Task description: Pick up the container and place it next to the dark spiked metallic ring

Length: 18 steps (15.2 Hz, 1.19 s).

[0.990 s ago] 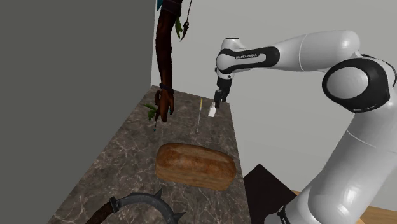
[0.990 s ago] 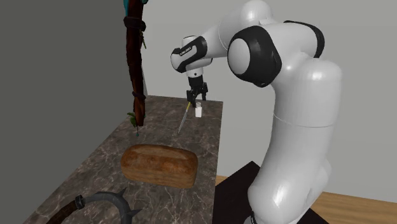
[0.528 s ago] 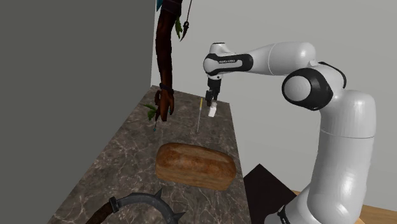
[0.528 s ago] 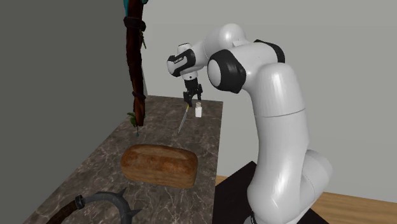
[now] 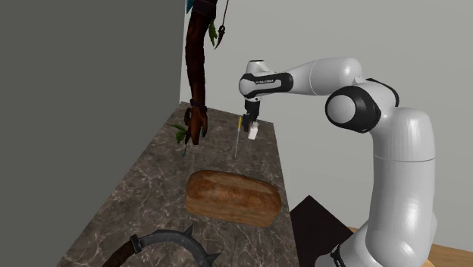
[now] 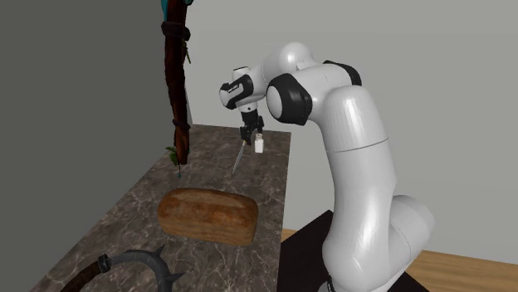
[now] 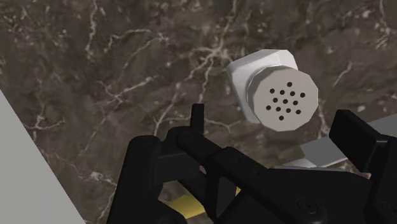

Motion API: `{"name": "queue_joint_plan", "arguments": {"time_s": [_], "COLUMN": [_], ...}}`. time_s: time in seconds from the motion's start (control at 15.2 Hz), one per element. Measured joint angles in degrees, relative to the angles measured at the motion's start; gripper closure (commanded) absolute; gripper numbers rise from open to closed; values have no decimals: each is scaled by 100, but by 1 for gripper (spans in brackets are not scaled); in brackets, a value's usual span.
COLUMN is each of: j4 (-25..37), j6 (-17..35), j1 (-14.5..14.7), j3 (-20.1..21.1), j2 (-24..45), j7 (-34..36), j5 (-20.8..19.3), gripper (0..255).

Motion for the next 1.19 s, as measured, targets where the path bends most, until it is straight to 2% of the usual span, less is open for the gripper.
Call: {"name": "queue_joint_plan", "arguments": {"time_s": [0.46, 0.53, 1.19], "j4": [-103, -103, -104], "j6": [118, 118, 118], "j1": [-4, -4, -2], "j3": [-1, -1, 1], "j2": [12, 12, 8], "j7": [4, 4, 4], "j5": [-1, -1, 0], "gripper": [0, 255, 255]}}
